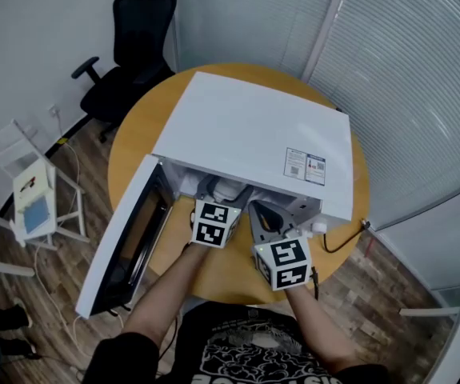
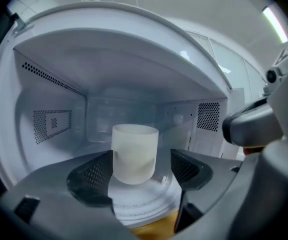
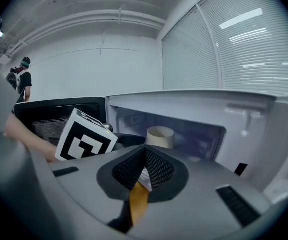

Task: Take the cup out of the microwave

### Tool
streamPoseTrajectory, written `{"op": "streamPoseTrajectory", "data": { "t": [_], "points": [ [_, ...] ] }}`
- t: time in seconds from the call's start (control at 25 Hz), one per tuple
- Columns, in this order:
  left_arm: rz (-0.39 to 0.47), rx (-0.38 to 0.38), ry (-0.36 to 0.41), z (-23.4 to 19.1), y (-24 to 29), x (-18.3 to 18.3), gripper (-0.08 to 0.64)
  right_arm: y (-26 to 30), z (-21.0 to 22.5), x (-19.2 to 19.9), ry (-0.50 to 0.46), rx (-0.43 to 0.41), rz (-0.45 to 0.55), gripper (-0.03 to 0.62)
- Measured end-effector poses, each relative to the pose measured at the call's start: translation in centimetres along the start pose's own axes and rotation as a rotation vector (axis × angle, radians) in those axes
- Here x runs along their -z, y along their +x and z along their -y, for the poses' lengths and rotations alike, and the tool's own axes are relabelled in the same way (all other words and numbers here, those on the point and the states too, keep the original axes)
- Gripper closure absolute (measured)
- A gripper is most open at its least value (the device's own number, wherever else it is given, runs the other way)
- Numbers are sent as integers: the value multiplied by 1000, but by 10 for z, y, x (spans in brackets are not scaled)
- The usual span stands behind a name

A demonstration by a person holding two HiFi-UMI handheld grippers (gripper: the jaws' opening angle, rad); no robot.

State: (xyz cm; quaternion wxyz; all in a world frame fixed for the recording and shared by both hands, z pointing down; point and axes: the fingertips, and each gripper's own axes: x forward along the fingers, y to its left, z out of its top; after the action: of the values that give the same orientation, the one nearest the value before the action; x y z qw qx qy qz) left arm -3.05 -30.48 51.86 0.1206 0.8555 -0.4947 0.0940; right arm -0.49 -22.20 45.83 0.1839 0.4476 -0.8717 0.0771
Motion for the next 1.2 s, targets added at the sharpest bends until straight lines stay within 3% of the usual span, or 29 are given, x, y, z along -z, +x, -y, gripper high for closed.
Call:
{"op": "streamPoseTrajectory", "data": {
  "t": [0.52, 0.96, 1.2],
  "points": [
    [-20, 1, 45, -14, 30, -5, 81, 4, 6, 7, -4, 37, -24, 577],
    [-81, -20, 47, -18, 45, -5, 55, 7, 10, 13, 5, 47, -39, 577],
    [-80, -93, 83, -19, 52, -4, 55, 5, 16, 14, 9, 59, -43, 577]
  ]
}}
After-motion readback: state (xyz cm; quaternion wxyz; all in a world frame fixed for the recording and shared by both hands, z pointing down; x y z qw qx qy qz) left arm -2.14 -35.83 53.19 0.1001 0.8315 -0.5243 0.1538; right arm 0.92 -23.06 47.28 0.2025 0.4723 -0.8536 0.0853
